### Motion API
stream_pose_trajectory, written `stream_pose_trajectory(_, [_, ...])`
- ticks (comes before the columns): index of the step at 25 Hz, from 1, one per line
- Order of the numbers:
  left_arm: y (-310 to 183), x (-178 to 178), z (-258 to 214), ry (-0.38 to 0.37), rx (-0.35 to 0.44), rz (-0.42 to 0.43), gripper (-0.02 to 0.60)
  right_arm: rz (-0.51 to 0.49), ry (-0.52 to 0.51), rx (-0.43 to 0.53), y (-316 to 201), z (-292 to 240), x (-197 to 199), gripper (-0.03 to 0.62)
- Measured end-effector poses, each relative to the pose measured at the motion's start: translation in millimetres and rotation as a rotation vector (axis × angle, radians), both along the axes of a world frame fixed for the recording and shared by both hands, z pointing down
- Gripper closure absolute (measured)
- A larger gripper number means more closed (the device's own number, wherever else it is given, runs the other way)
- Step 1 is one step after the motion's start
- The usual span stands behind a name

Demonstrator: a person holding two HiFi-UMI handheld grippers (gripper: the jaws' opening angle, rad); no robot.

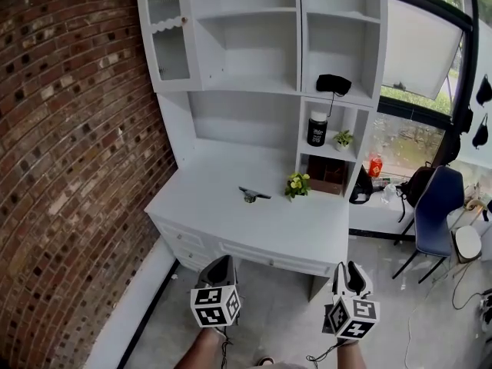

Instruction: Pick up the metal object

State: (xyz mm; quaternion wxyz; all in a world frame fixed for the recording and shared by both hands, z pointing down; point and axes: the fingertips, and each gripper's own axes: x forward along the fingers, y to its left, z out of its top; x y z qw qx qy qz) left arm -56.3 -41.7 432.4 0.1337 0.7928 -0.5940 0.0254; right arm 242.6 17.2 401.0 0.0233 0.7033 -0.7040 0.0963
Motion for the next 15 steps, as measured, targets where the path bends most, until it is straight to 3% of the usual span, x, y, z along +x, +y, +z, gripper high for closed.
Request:
stream_pose_trajectory(9, [-17,-6,26,0.031,-0.057,-0.016,0.571,-0.016,0.030,-0.046,-22,9,-6,0.491])
stream_pose_trajectory(15, [-46,-7,29,0.036,-0.054,-0.045,0.571,-0.045,0.031,-0.049,-59,15,-6,0.490])
